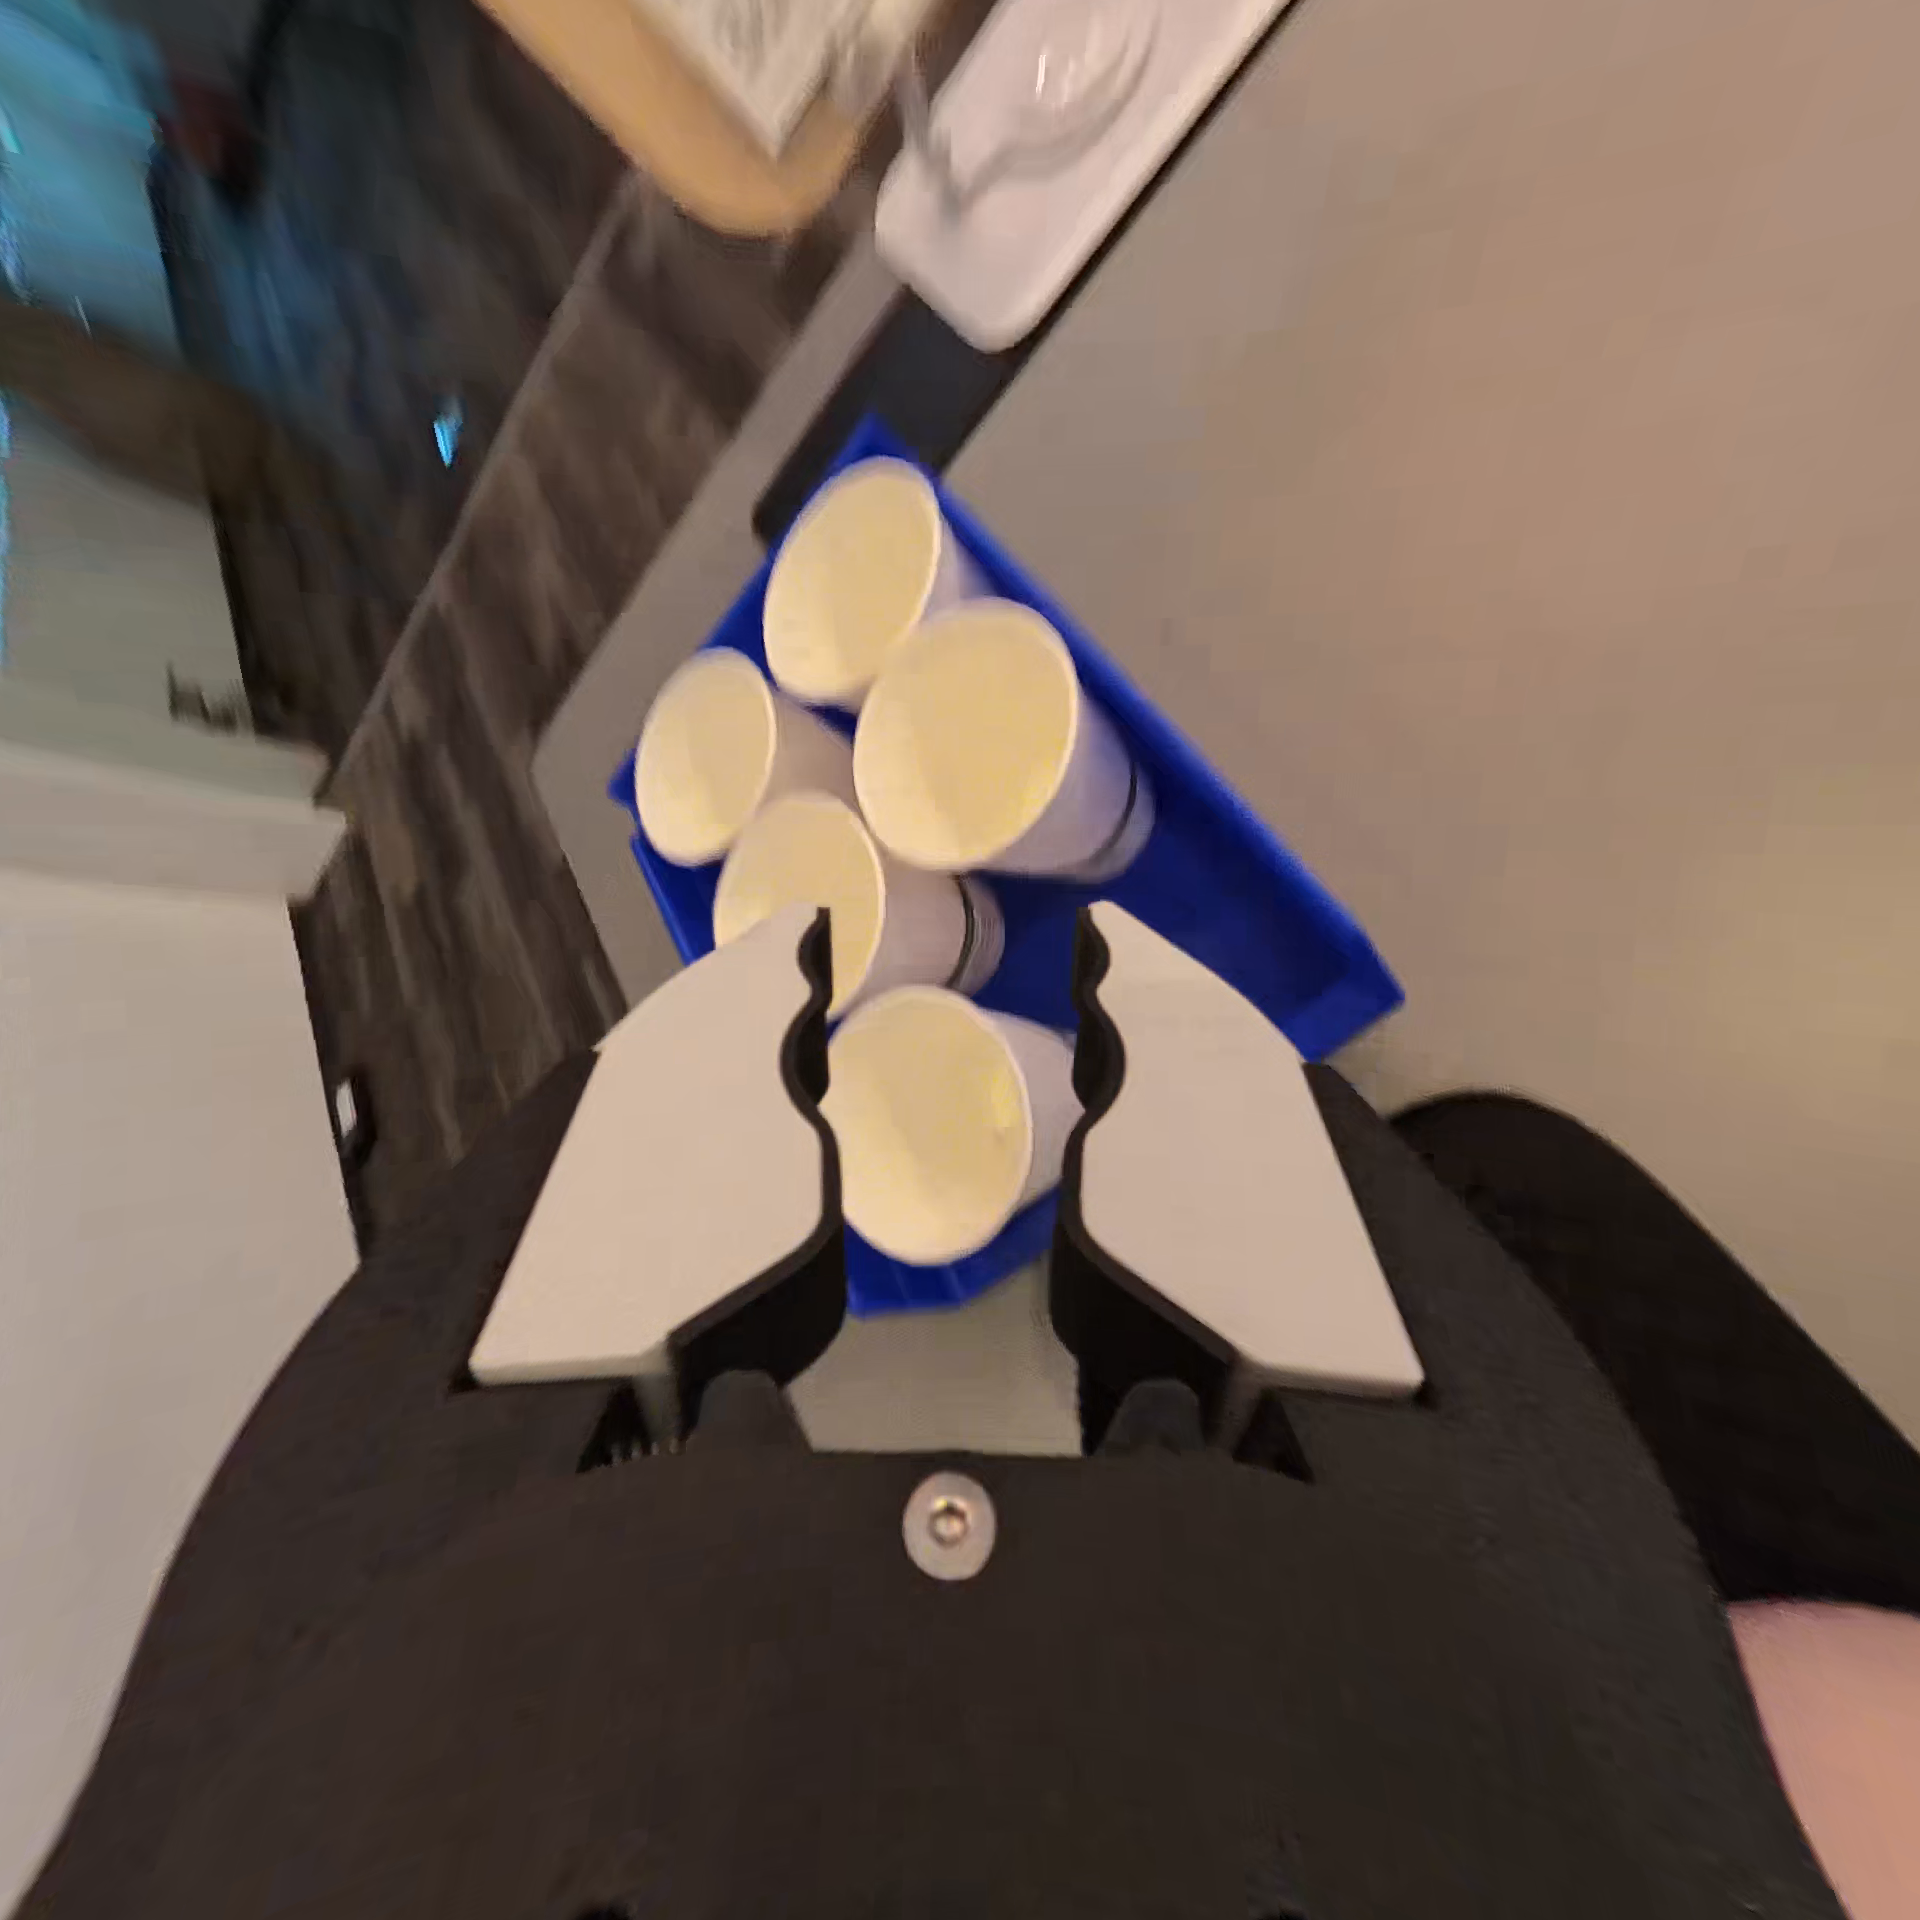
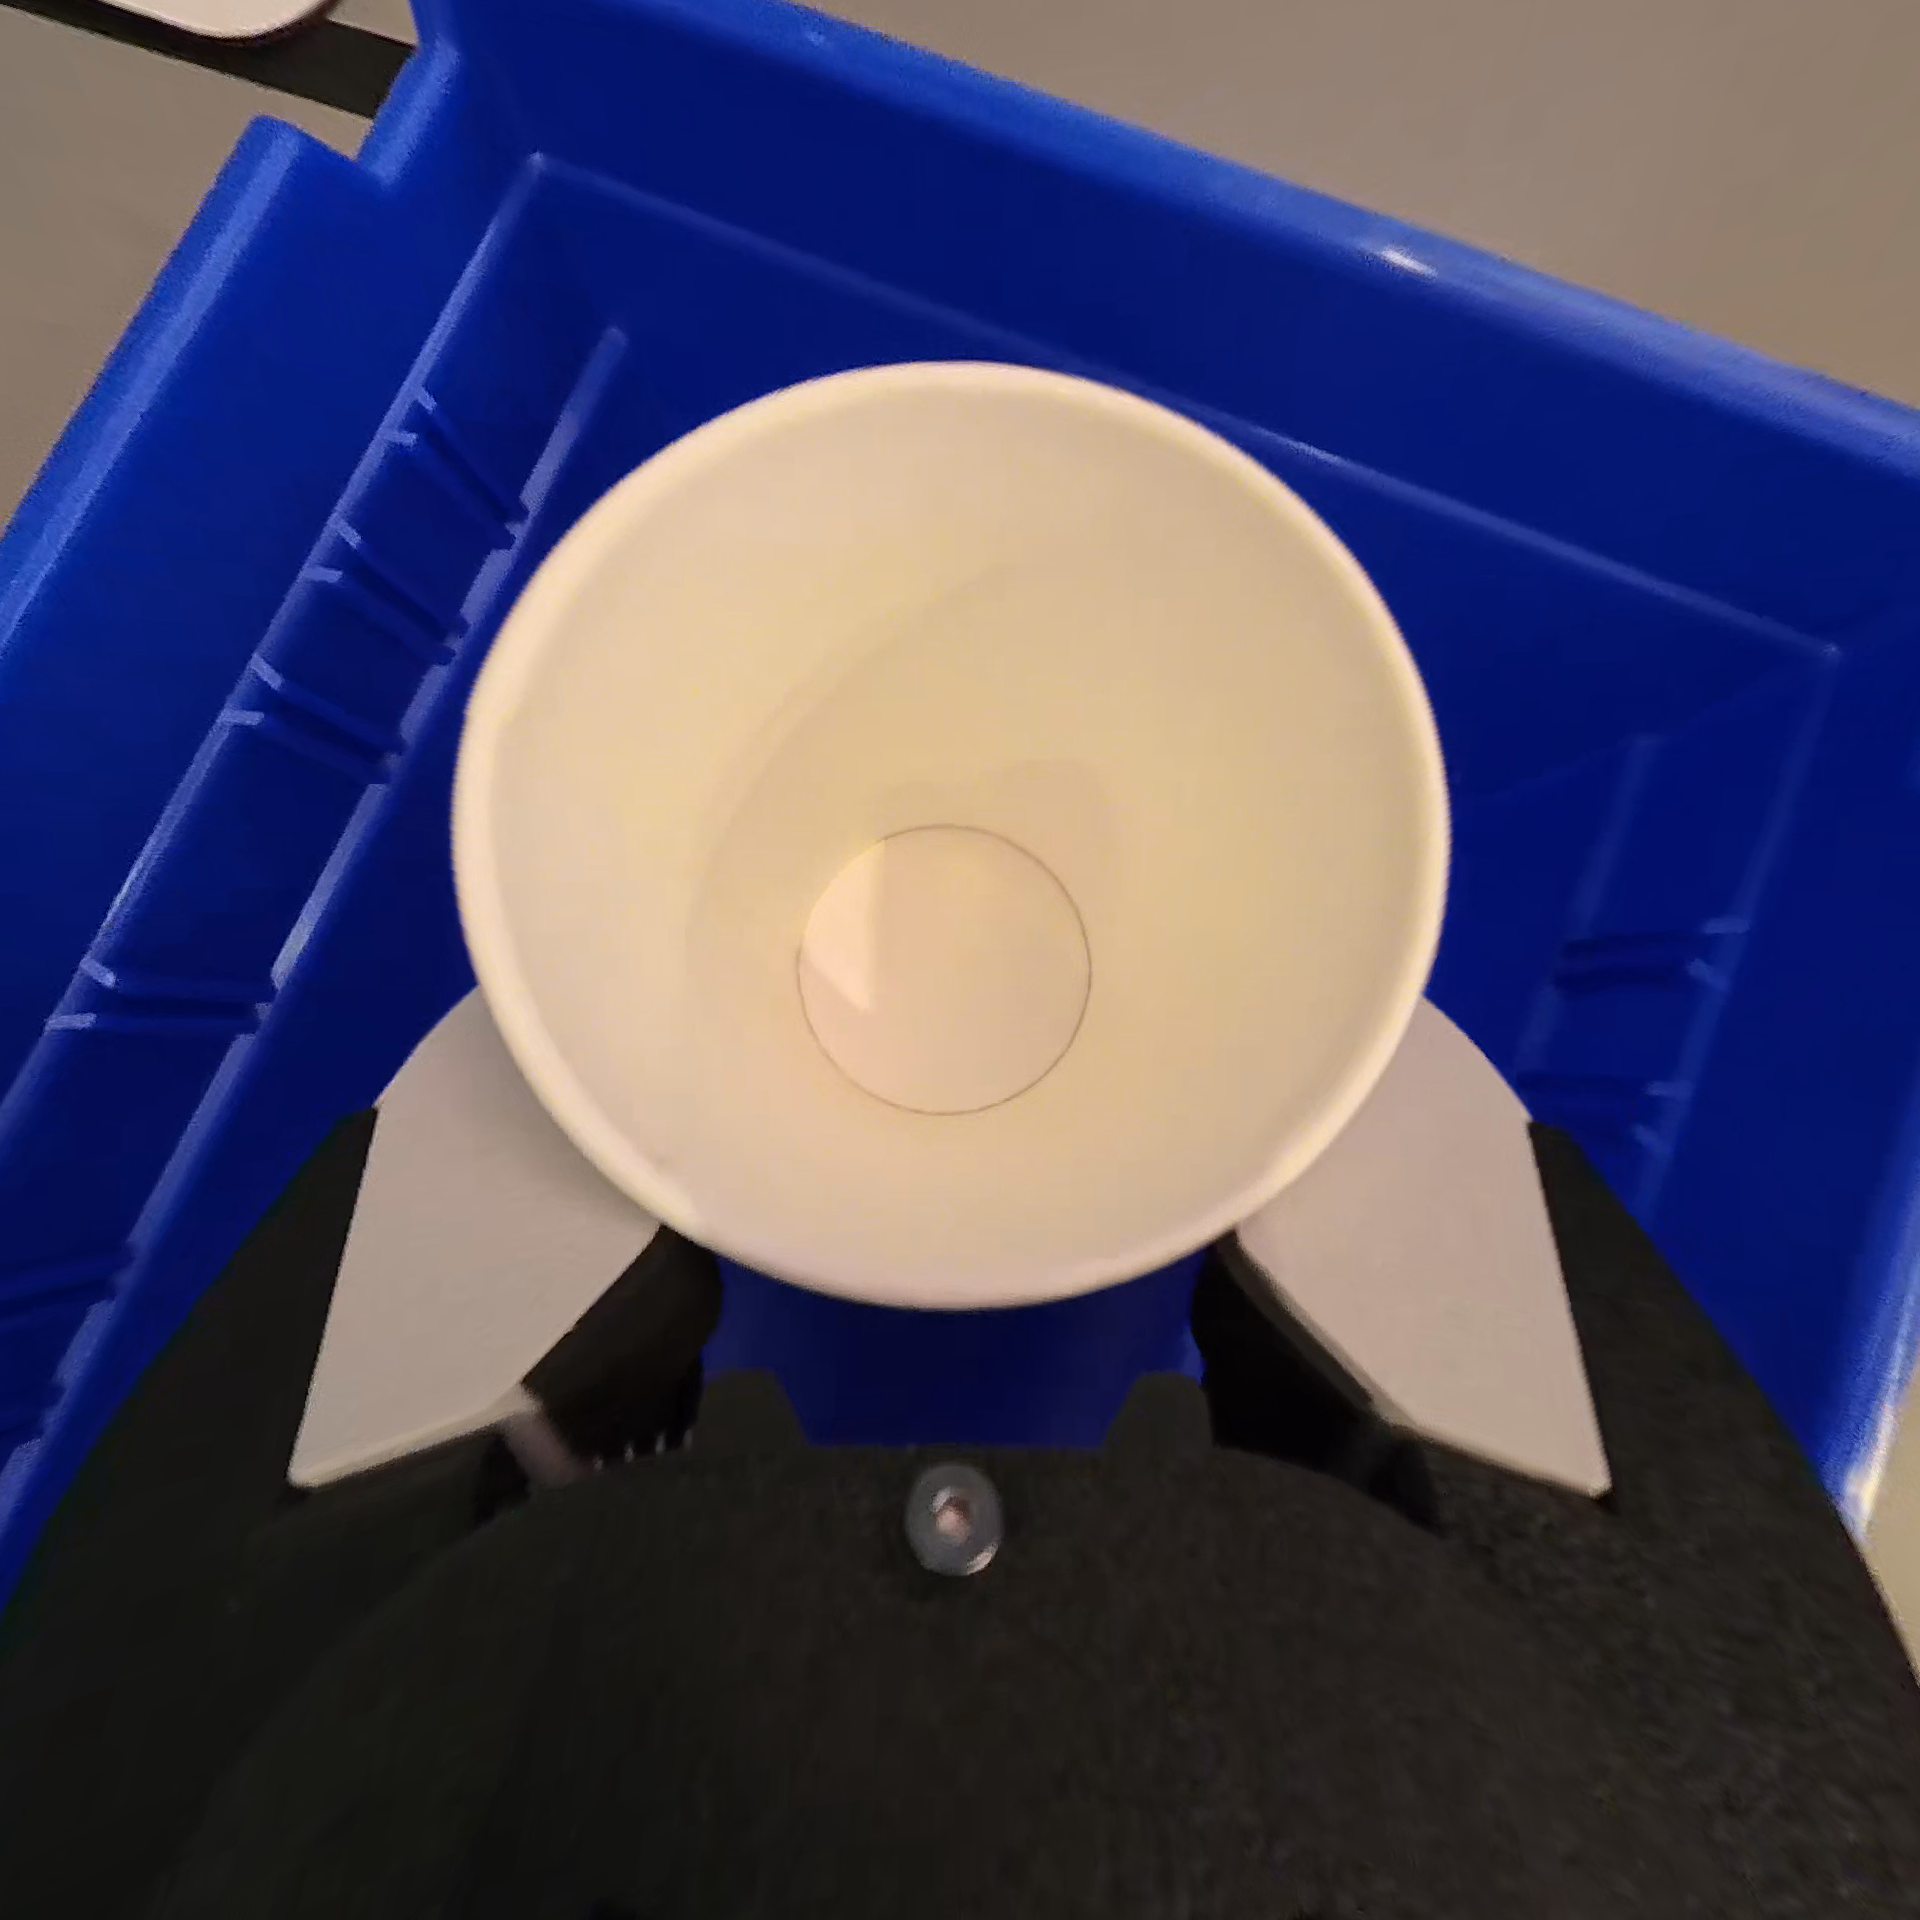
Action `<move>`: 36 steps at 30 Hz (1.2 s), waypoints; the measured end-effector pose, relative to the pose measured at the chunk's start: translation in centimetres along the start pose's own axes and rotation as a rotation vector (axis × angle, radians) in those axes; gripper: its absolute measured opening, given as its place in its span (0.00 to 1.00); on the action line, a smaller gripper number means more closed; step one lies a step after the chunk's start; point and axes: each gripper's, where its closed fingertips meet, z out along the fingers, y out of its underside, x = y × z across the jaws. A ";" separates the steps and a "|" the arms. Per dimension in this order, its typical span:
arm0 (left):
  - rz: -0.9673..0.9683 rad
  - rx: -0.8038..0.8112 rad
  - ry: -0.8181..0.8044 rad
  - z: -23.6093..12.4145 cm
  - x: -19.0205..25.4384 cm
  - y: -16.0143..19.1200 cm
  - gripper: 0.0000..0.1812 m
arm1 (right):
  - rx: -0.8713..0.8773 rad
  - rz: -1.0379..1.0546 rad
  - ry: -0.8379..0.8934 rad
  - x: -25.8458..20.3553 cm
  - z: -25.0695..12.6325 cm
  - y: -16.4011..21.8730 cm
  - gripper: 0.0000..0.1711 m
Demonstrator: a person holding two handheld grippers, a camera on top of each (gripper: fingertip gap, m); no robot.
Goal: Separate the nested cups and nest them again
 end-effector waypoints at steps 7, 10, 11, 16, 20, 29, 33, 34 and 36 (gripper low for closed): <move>-0.177 -0.287 0.063 1.3 0.8 5.2 0.27 | 0.032 0.003 0.030 0.5 -2.2 -0.8 0.72; -0.245 -0.376 0.100 2.5 0.7 6.8 0.26 | 0.050 -0.005 0.042 0.5 -3.5 -1.3 0.73; -0.253 -0.404 0.103 3.0 0.6 7.4 0.26 | 0.045 -0.009 0.042 0.4 -3.9 -1.3 0.74; -0.286 -0.475 0.144 4.9 0.3 8.8 0.24 | -0.002 -0.045 0.041 -0.1 -4.8 -0.8 0.74; -0.300 -0.527 0.185 5.9 0.9 9.6 0.24 | 0.024 -0.077 0.033 -1.0 -6.0 -1.7 0.74; -0.316 -0.652 0.221 8.4 1.5 11.2 0.24 | 0.195 -0.144 0.066 -3.1 -11.0 -5.3 0.73; -0.287 -0.707 0.231 9.6 1.7 12.0 0.21 | 0.252 -0.181 0.060 -4.5 -12.8 -6.4 0.72; -0.287 -0.712 0.241 9.8 1.9 12.1 0.20 | 0.264 -0.188 0.056 -4.8 -13.1 -6.6 0.72; -0.289 -0.722 0.256 10.2 2.1 12.3 0.20 | 0.282 -0.204 0.055 -5.3 -13.7 -6.9 0.72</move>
